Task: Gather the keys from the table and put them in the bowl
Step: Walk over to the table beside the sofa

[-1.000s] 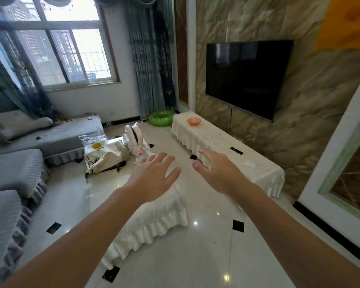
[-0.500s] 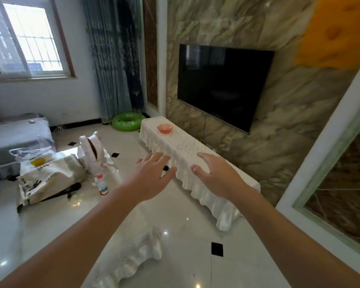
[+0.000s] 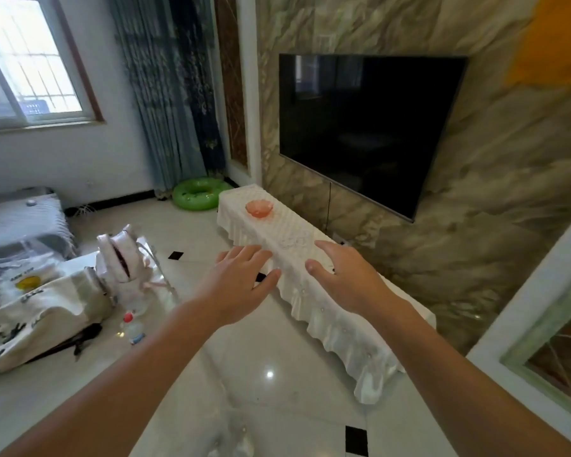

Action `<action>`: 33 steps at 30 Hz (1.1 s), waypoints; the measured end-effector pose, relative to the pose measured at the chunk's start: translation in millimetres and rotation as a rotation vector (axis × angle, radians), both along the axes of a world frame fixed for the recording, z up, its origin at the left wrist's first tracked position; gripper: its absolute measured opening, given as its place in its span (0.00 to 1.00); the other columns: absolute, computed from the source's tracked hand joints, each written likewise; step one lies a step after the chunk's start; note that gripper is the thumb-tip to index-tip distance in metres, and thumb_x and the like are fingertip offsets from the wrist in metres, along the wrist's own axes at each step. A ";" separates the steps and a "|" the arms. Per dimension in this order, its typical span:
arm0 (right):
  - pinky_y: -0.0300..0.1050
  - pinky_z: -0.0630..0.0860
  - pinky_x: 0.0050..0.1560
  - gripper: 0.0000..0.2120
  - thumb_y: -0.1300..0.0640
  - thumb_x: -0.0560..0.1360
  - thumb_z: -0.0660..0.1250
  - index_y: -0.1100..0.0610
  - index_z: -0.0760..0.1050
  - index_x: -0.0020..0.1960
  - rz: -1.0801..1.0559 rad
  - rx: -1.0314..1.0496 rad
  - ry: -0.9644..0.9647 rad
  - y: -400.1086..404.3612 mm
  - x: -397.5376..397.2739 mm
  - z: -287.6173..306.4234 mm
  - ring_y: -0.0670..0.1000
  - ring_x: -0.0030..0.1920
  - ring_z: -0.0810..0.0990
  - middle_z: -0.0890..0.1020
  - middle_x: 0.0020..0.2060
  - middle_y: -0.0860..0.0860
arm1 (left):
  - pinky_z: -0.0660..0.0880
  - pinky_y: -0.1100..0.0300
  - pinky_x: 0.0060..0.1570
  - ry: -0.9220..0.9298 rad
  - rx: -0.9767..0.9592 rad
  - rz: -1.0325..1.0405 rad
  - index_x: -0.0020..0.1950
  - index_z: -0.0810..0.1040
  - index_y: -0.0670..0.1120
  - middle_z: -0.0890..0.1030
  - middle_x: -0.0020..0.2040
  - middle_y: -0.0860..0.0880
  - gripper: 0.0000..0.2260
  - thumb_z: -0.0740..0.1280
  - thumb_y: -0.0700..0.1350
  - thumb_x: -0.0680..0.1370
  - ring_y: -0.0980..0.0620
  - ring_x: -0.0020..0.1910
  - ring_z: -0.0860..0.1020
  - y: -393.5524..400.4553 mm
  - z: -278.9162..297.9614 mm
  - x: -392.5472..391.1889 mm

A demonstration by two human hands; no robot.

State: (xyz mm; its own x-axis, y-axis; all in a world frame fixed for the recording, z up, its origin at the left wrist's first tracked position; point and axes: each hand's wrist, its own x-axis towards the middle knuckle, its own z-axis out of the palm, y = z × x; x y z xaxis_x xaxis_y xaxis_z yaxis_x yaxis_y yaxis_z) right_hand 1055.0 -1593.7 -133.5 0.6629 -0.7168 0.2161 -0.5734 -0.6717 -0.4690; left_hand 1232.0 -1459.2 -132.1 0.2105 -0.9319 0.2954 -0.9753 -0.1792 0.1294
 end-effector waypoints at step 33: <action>0.50 0.61 0.67 0.29 0.38 0.78 0.57 0.51 0.64 0.74 0.463 0.077 0.002 -257.3 421.7 -11.4 0.51 0.71 0.64 0.69 0.72 0.50 | 0.64 0.47 0.67 0.090 0.019 0.467 0.71 0.69 0.52 0.71 0.71 0.49 0.28 0.48 0.65 0.78 0.47 0.70 0.68 -204.6 -24.9 355.1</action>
State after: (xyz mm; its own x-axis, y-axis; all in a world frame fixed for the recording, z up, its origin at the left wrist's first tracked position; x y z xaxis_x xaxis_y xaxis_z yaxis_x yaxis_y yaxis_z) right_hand 1476.7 -1851.0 -145.0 0.9171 -0.3598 0.1720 -0.2229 -0.8202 -0.5269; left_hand 1587.1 -1663.8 -157.0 0.6319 -0.7366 0.2409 -0.7750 -0.5986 0.2026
